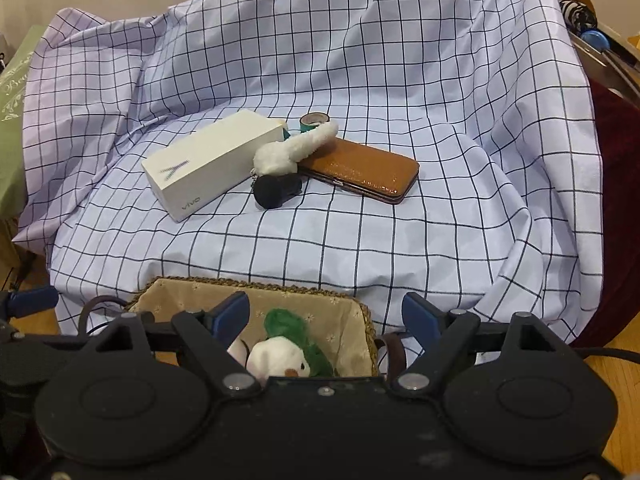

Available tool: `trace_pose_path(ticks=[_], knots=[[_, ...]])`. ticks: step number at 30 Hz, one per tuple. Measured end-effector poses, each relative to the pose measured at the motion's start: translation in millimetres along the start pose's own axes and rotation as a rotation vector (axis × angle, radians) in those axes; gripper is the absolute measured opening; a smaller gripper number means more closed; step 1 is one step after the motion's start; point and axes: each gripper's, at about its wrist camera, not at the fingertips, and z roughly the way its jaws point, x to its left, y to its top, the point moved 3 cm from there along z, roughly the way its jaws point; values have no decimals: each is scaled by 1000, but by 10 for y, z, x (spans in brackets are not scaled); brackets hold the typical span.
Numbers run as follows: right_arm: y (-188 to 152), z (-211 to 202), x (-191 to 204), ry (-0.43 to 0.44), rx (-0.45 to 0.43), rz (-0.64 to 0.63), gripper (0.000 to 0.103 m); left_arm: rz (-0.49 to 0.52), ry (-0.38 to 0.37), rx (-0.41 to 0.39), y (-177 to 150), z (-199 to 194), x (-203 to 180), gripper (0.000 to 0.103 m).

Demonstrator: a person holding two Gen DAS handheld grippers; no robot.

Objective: Organize soft objects
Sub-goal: 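Move both tools from the basket back toward the items on the sheet, then reach the right tool to the white fluffy plush beside the brown phone case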

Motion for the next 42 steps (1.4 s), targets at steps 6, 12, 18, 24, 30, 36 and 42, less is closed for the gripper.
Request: trace_pose_path(ticks=[6,12,18,24,30,36,42], knots=[[191,188,15,-10,9,-8,83,26,0,-9,141,102,-34,95],[417,389,43,-19,11,-18,83,40,-8,-16,313,258,-44,95],[658,632,19,-30,10,-18,83,46,-28,-5,455,461,-68,95],[910,857,2,-41,-5,-25,84,48,-50,3,566,627,-92,95],[1185,1115,3,-47,-30,-45,84,49,-79,26,649,788,-147,95],[1361,1389,149,-16,-37,-107,86,39,-98,63,645,927,-158,95],[1379,1649,363,10,-15,-197,86,19,-103,94,631,1005,-116,95]])
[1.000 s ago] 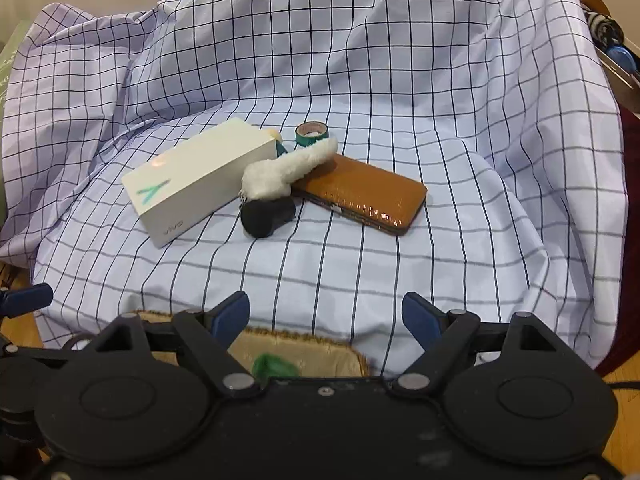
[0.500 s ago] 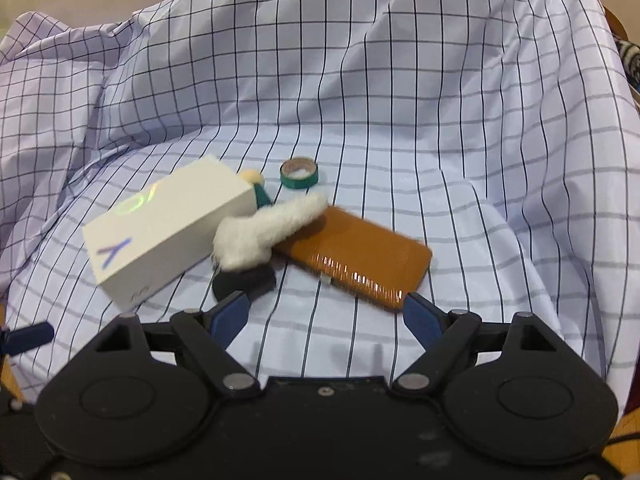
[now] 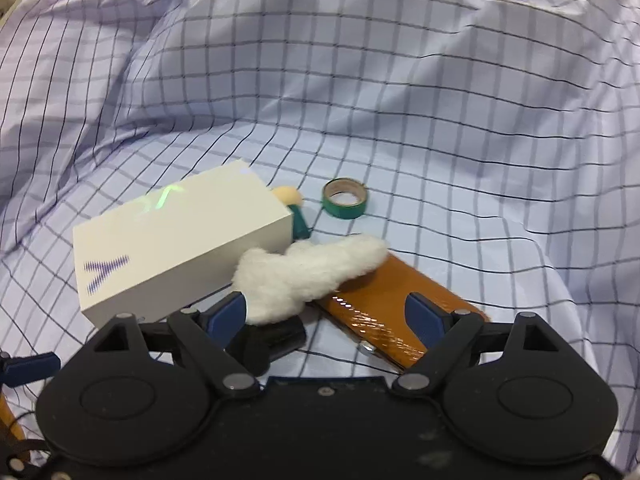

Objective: Organize soft objects
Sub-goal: 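Reach the right tool to the white fluffy plush beside the brown phone case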

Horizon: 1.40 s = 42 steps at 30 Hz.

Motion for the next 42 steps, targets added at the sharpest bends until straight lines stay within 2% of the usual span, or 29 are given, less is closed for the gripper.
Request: trace_pose_path(ticks=[7,12,14,16,18,21,24,31,35,42], knots=[[-12,306,135,-12,34,-111,86,-6,-6,20,0,32,4,95],[137,352,-52,-33,3,-104,90,-11,-9,25,6,38,6,95],[207,330,-160,-87,-25,-91,90,-14,-13,26,11,41,3,95],[265,335,-289,-177,-59,-91,90,-15,-15,28,11,45,-3,95],[303,349,-431,-212,-52,-43,90,-15,-18,29,13,50,-12,95],[321,335,-561,-164,-35,21,90,-17,-23,32,14,52,-25,95],[320,349,-543,-163,-33,18,90,-15,-26,34,24,60,-41,95],[179,235,-208,-20,-17,-11,90,-22,-31,39,22,52,-40,95],[152,253,-95,-13,-23,-37,90,-22,-38,34,54,23,-23,95],[530,393,-417,-17,-24,64,89,-45,-52,12,268,-33,78,95]])
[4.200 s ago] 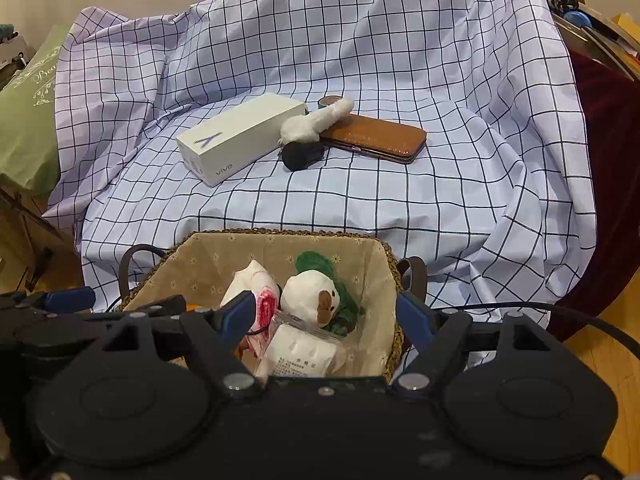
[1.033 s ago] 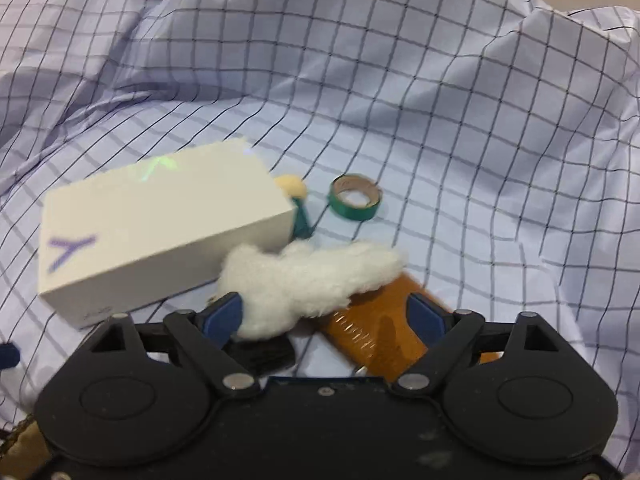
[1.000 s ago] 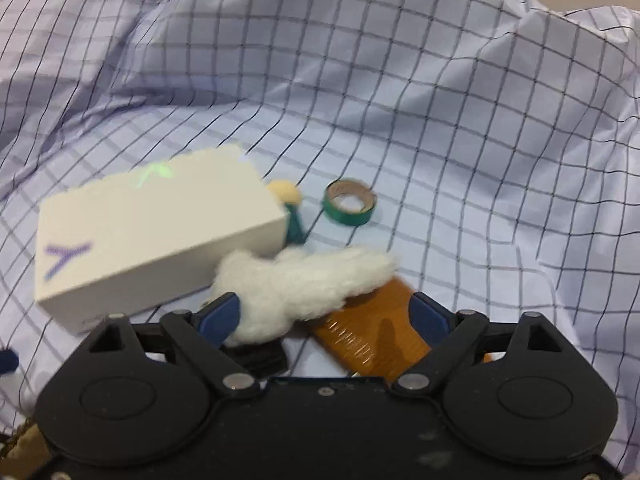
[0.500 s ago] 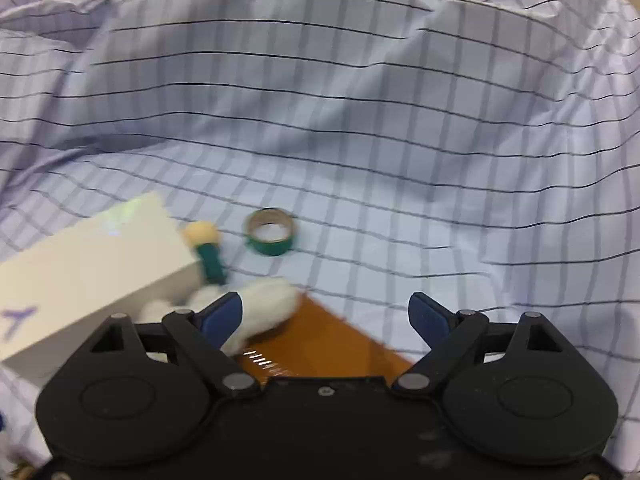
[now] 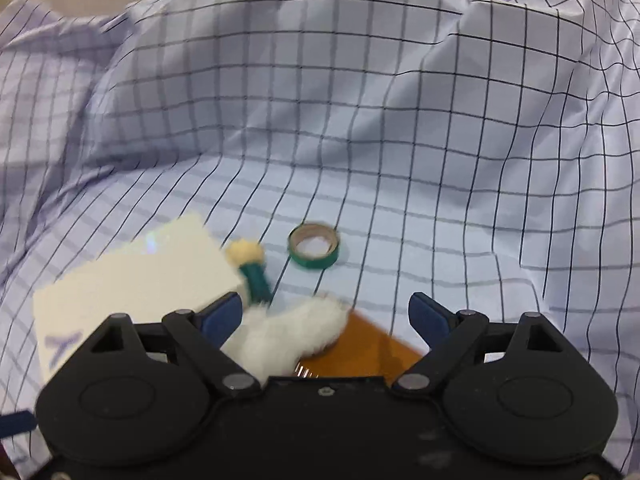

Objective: Organize soft objects
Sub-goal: 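Reach the right tool to the white fluffy plush beside the brown phone case, then lift the green tape roll with the right tool while the left tool reaches past the white box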

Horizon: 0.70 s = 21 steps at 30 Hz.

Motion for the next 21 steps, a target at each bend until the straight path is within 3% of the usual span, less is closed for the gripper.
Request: trace_pose_path(ticks=[5,9,21], knots=[[320,388,-159,4,57,68,81,20,2,-28,203,-13,11,95],[500,784,-180,38,139,113,66,42,-14,-35,327,-3,16,95],[681,1412,34,-8,234,51,66,99,-106,20,803,131,45,95]])
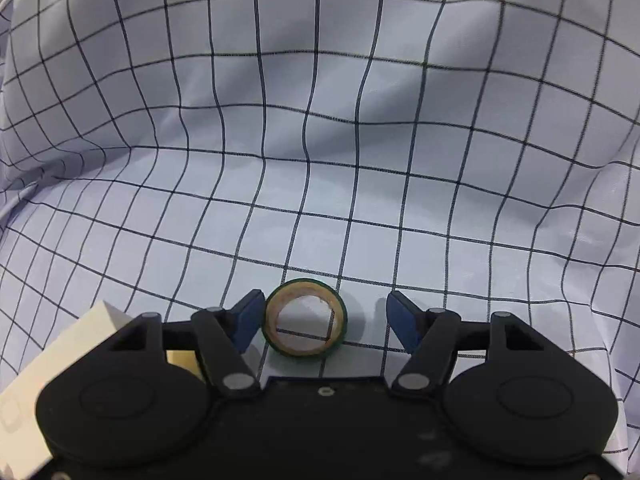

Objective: Organize soft objects
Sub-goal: 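Lift the green tape roll with the right tool while the left tool reaches past the white box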

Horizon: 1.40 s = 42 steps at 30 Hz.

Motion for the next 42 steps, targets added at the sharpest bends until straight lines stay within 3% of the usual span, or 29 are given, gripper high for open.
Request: trace_pose_path(ticks=[3,6,10,16,26,28,30,35,42], knots=[[5,19,-5,12,11,7,61,3,3,12,135,54,40,95],[6,13,-3,68,21,12,45,18,18,15,239,108,46,94],[5,1,-45,81,21,26,46,48,39,12,328,166,5,95],[14,-9,-69,75,9,47,63,55,38,29,336,235,-19,95],[-65,143,38,28,40,14,63,96,50,39,385,239,-36,95],[-86,153,6,24,40,16,59,108,52,38,420,255,-52,95],[-89,141,-7,24,34,8,48,118,51,37,468,285,-64,95],[-78,90,-92,19,21,1,48,150,58,50,656,420,-116,95],[5,-39,-412,-3,-10,41,48,360,85,76,1010,675,-379,94]])
